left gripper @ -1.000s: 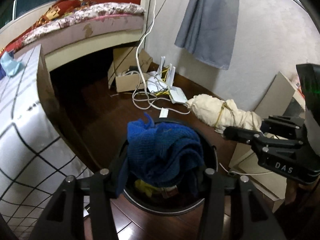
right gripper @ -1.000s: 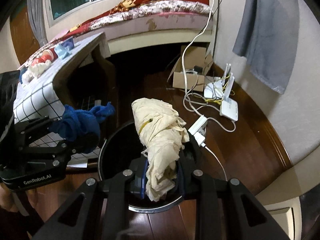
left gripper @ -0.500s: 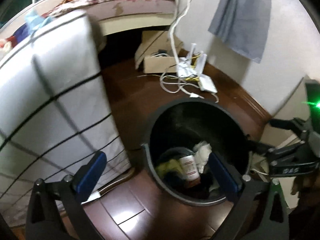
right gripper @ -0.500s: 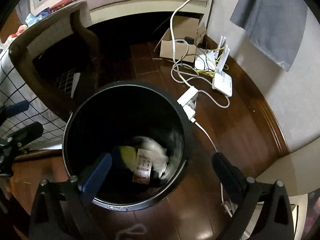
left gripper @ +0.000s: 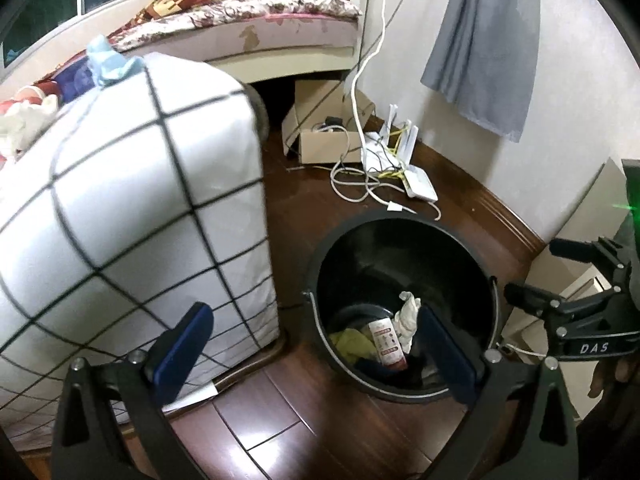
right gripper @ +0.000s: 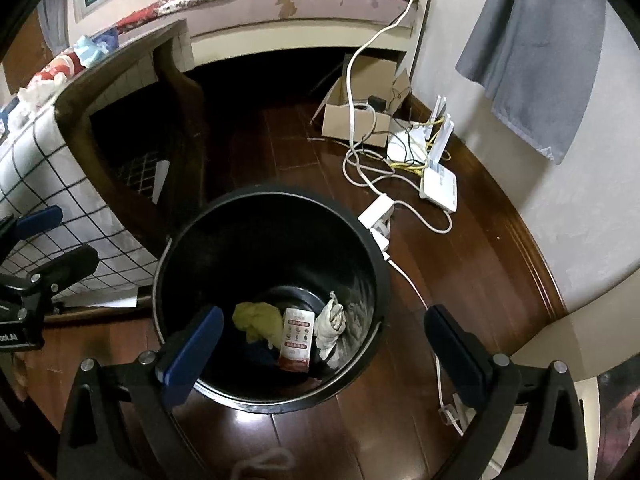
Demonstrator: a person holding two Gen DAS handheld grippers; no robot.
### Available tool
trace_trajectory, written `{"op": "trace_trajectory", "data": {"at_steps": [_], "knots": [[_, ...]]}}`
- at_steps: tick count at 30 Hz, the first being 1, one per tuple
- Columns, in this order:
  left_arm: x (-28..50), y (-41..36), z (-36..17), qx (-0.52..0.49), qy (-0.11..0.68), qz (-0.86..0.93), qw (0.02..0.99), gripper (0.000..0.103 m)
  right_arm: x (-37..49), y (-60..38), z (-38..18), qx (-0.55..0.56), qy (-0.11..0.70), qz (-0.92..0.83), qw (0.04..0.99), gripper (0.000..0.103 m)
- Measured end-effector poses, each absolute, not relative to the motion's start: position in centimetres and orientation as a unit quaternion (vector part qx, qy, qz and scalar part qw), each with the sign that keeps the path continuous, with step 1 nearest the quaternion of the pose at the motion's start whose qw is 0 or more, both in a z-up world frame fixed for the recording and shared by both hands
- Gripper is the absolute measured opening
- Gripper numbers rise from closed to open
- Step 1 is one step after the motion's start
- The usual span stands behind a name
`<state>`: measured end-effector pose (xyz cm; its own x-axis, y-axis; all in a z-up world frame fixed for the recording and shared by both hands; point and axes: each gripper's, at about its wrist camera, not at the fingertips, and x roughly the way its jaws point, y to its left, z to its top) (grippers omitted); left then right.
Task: Collect trash
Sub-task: 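Move both tools back over the table toward the remaining items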
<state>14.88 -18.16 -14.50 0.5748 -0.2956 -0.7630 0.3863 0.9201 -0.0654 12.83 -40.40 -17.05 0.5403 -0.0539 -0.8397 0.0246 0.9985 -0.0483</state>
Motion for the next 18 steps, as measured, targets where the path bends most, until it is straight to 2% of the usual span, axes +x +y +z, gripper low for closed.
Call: {"op": "trace_trajectory", "data": {"at_steps": [18], "knots": [[11.8,-11.4,-9.8,0.030,0.374,-0.139,0.917,0.102,10.5,-35.8,-12.1,-0.019,0.430,-0.008,0.903,0.102]]}}
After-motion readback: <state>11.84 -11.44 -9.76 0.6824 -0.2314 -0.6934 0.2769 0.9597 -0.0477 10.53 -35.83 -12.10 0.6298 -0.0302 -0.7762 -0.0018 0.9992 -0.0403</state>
